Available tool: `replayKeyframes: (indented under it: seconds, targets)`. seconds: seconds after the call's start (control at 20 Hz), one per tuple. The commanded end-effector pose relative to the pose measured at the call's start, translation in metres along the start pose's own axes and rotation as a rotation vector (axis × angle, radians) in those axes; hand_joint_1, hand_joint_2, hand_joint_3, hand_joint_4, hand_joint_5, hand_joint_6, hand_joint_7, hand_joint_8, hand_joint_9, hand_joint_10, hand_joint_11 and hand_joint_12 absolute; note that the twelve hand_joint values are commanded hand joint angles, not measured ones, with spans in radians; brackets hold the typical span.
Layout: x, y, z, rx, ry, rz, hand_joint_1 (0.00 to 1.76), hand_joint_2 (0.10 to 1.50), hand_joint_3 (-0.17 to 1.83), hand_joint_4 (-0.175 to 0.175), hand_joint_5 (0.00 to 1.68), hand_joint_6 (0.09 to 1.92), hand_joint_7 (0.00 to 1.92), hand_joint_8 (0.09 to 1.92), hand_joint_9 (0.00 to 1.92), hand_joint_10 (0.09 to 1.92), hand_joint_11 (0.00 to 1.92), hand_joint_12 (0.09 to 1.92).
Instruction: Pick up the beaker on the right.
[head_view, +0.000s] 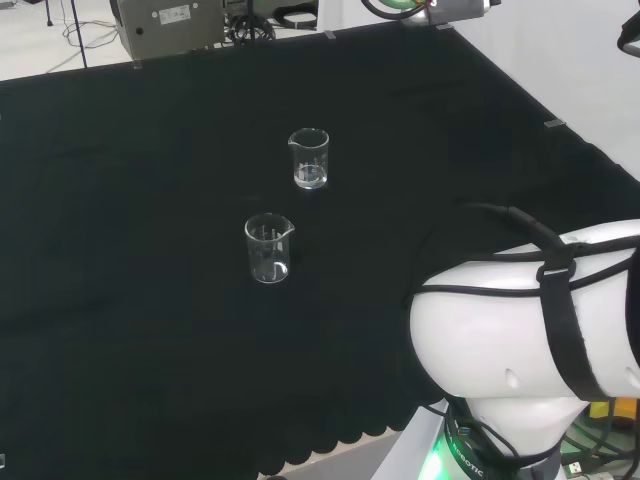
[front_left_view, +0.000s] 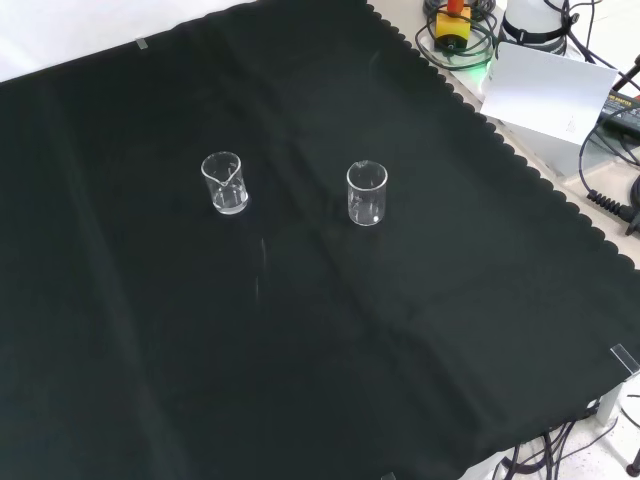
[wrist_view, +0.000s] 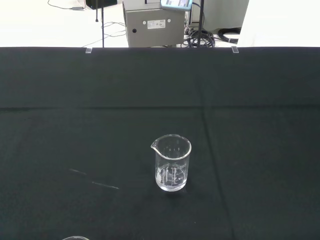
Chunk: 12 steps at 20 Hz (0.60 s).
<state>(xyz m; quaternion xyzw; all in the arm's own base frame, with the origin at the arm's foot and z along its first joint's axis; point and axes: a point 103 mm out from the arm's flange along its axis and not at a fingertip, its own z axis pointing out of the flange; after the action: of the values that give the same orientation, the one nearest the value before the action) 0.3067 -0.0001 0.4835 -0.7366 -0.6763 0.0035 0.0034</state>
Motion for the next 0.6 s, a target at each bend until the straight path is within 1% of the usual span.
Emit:
replayKeyframes:
  seconds: [0.05, 0.15, 0.25, 0.45, 0.6]
  targets:
    - [0.0, 0.001, 0.0, -0.009, -0.01, 0.001, 0.09, 1.13, 0.55, -0.01, 0.24, 0.28, 0.07, 0.57, 0.16, 0.64, 0.02, 1.33]
    - [-0.001, 0.001, 0.0, -0.009, -0.009, 0.002, 0.06, 1.21, 0.41, -0.009, 0.28, 0.17, 0.07, 0.56, 0.15, 0.64, 0.01, 1.36]
    - [-0.002, 0.002, 0.001, -0.007, -0.005, 0.004, 0.05, 1.24, 0.36, -0.009, 0.31, 0.11, 0.07, 0.55, 0.15, 0.64, 0.0, 1.37]
    - [-0.005, 0.002, 0.003, -0.01, 0.0, 0.012, 0.05, 1.25, 0.34, -0.01, 0.31, 0.09, 0.07, 0.55, 0.15, 0.64, 0.0, 1.37]
    - [-0.01, 0.006, 0.01, 0.001, -0.001, 0.027, 0.05, 1.25, 0.33, -0.01, 0.32, 0.09, 0.07, 0.55, 0.15, 0.64, 0.0, 1.37]
